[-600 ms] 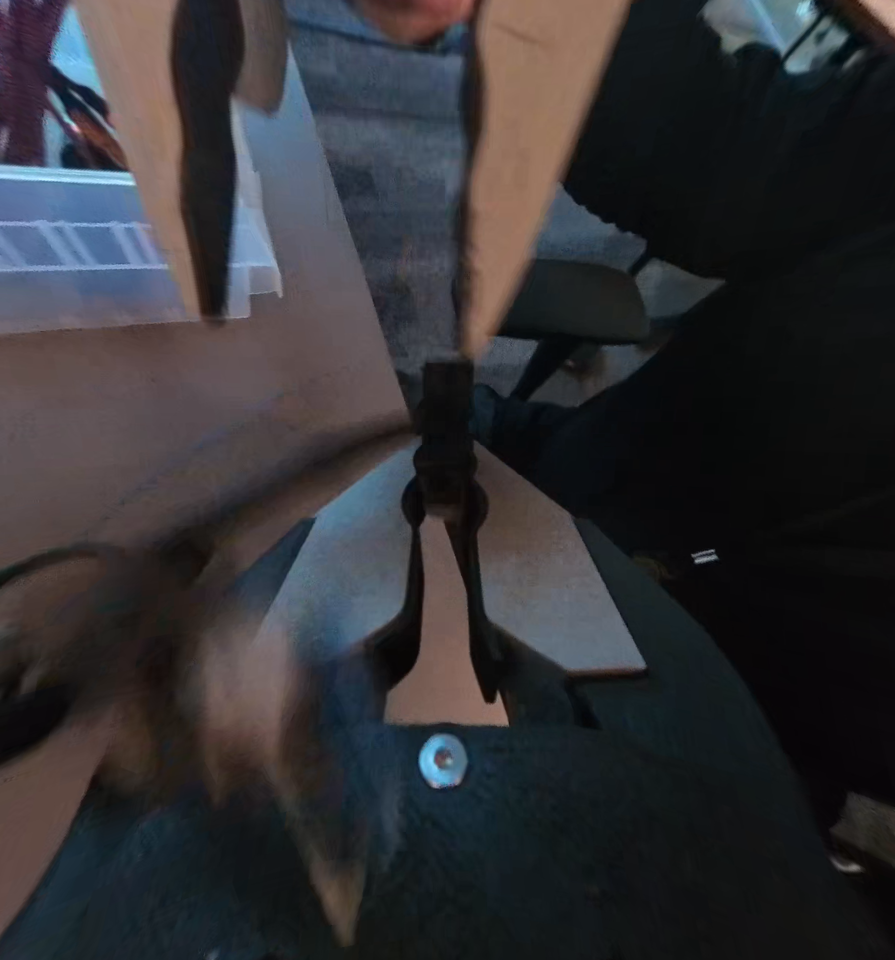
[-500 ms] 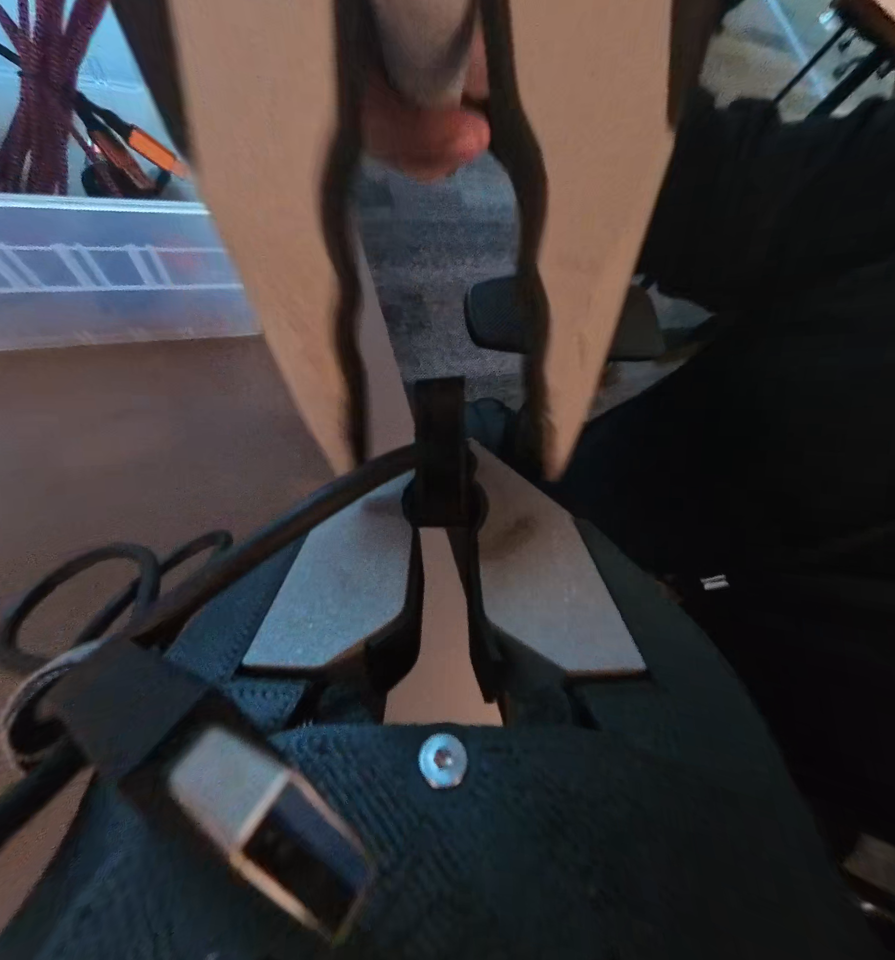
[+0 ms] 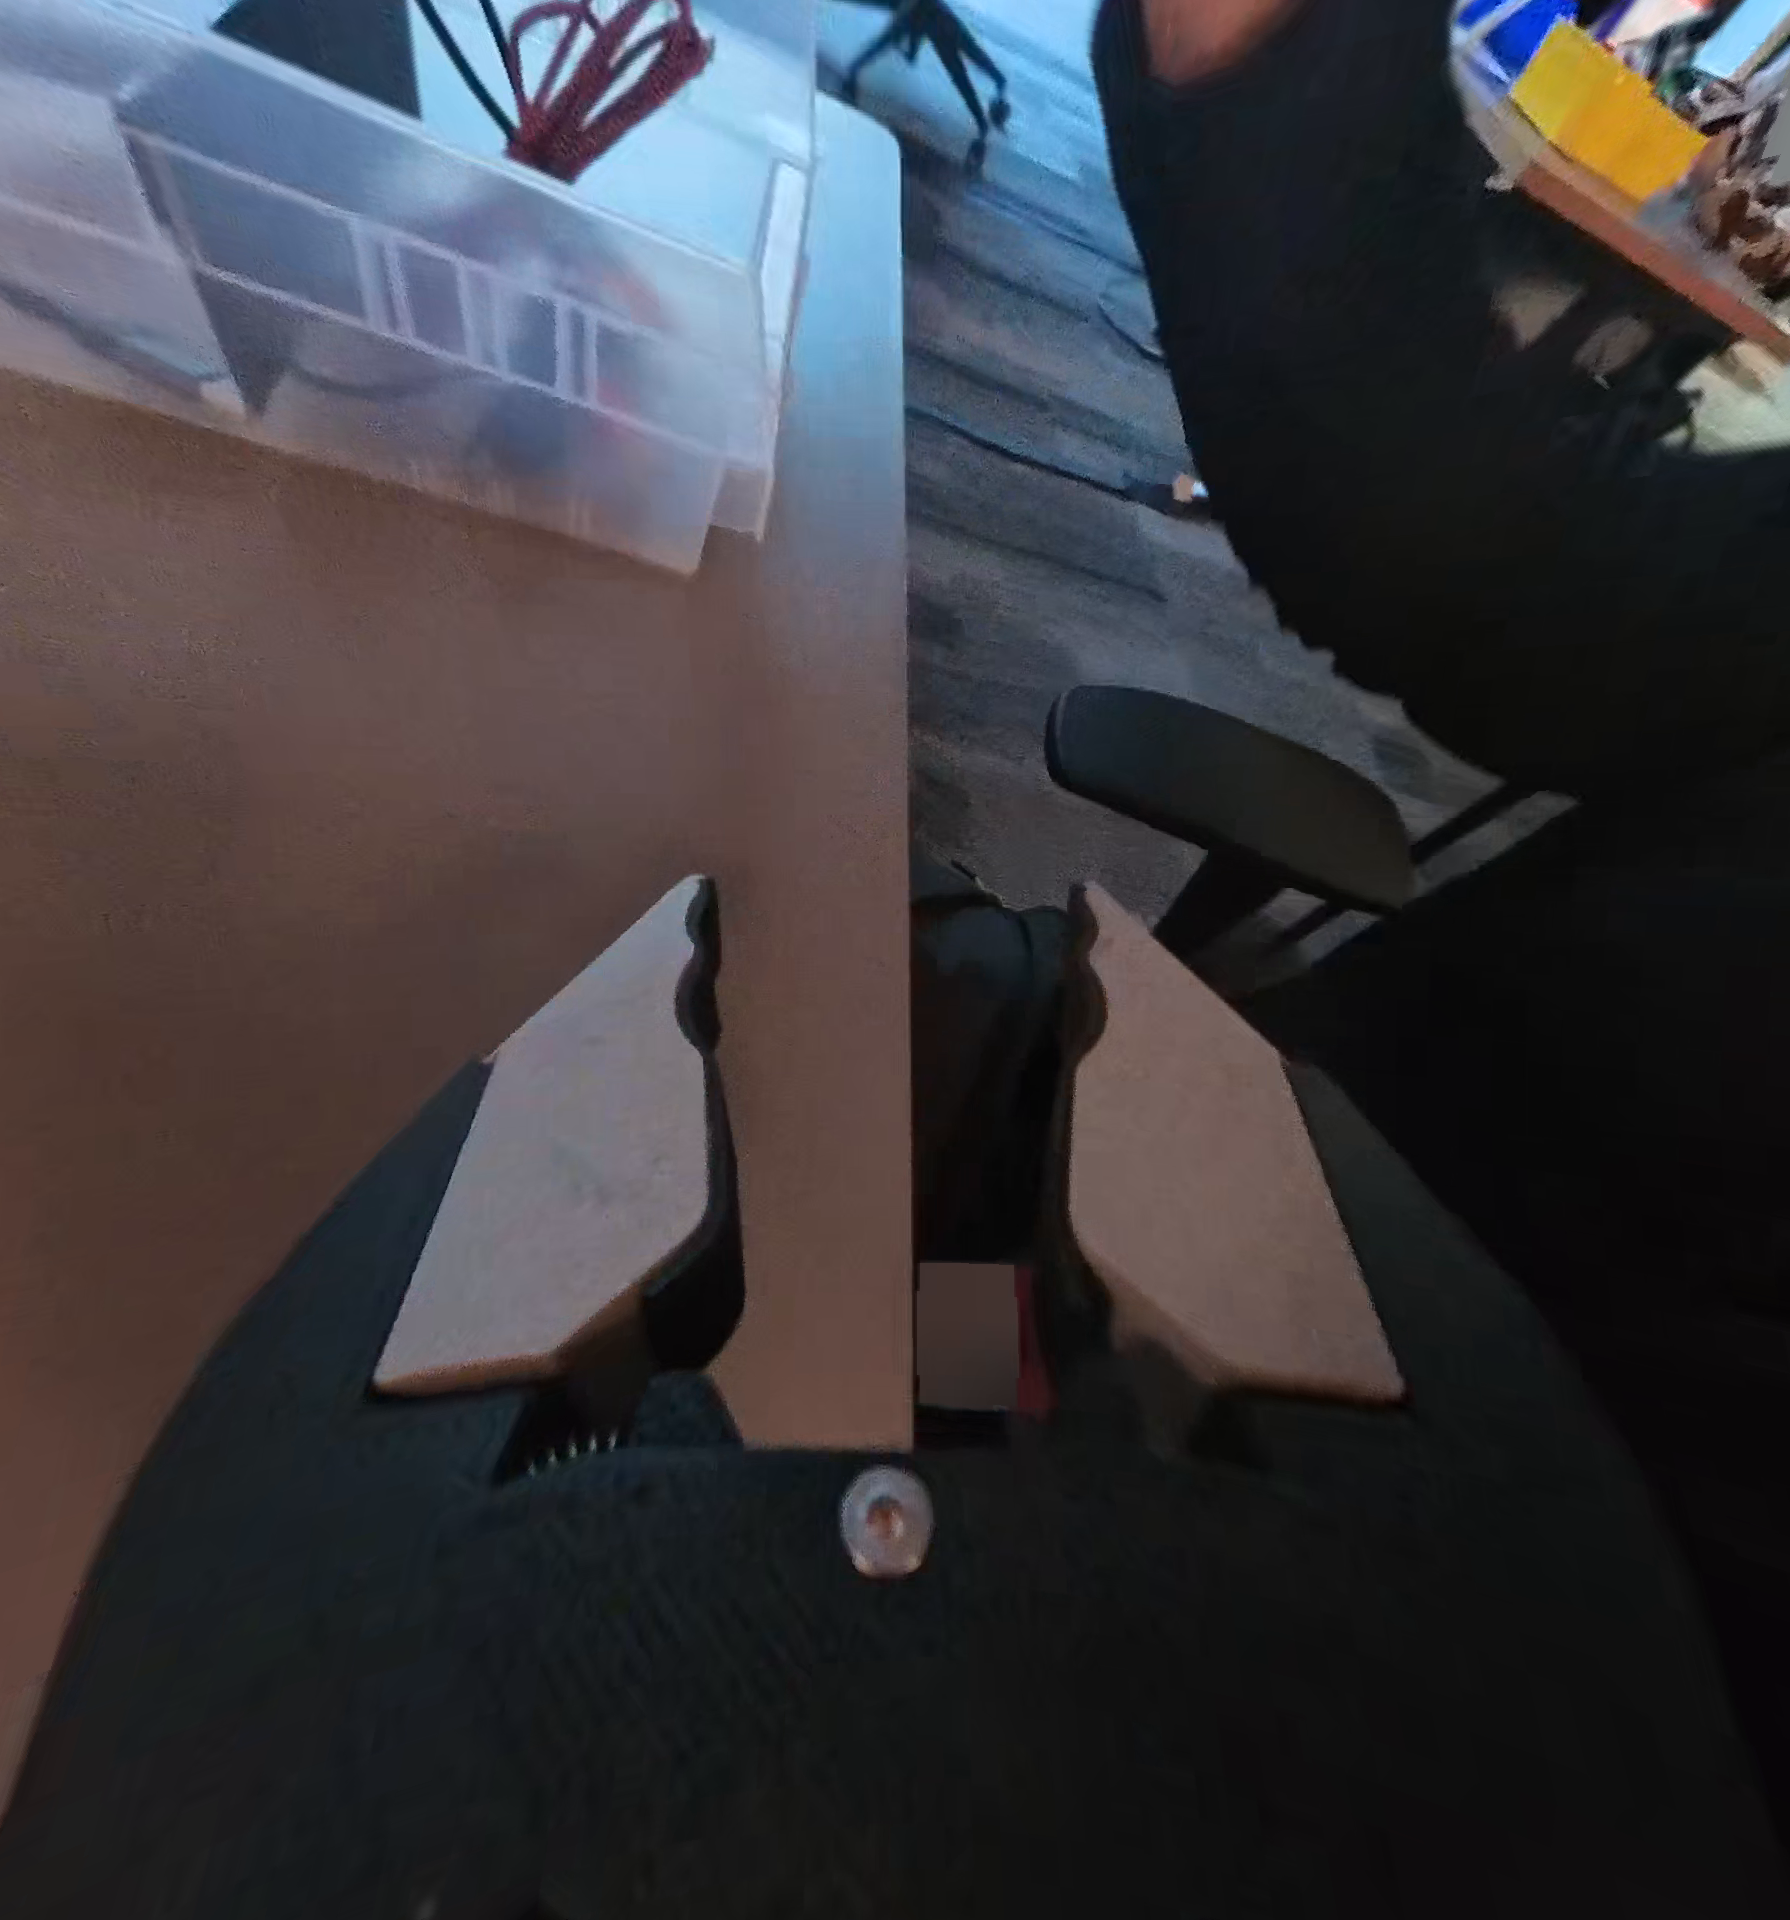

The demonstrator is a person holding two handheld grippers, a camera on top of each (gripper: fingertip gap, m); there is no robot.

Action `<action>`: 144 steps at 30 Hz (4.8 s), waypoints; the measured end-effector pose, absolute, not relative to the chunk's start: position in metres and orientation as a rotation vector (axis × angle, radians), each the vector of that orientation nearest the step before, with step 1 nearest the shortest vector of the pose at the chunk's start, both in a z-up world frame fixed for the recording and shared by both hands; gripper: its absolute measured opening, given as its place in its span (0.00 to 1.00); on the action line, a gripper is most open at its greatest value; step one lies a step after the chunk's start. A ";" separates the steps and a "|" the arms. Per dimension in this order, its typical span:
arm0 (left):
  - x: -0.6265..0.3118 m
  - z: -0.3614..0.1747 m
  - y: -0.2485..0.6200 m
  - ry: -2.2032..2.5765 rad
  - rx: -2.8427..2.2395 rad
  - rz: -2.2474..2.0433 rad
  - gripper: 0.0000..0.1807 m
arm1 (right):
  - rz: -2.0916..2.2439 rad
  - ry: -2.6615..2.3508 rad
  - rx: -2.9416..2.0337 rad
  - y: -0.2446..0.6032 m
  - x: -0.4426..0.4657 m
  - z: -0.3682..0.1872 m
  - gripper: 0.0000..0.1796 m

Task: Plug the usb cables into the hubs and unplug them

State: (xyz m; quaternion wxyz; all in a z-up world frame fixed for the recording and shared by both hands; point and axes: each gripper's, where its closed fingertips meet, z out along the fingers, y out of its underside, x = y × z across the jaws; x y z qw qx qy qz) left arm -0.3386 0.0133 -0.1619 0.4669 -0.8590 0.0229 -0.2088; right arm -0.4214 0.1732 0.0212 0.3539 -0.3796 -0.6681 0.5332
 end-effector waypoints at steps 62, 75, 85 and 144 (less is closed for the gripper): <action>-0.413 -0.064 0.042 -0.104 -1.894 0.458 0.01 | 1.432 -1.727 -0.668 -0.098 -0.310 -0.058 0.33; -0.384 -0.120 0.056 -0.158 -1.825 0.476 0.29 | 1.235 -1.625 -1.055 0.081 -0.336 -0.079 0.43; -0.489 -0.117 -0.184 -0.675 -1.861 0.863 0.43 | 0.871 -1.969 -0.934 0.015 -0.399 -0.143 0.45; -0.592 -0.056 -0.258 -0.518 -2.162 0.626 0.37 | 0.991 -1.458 -1.113 0.164 -0.372 -0.130 0.21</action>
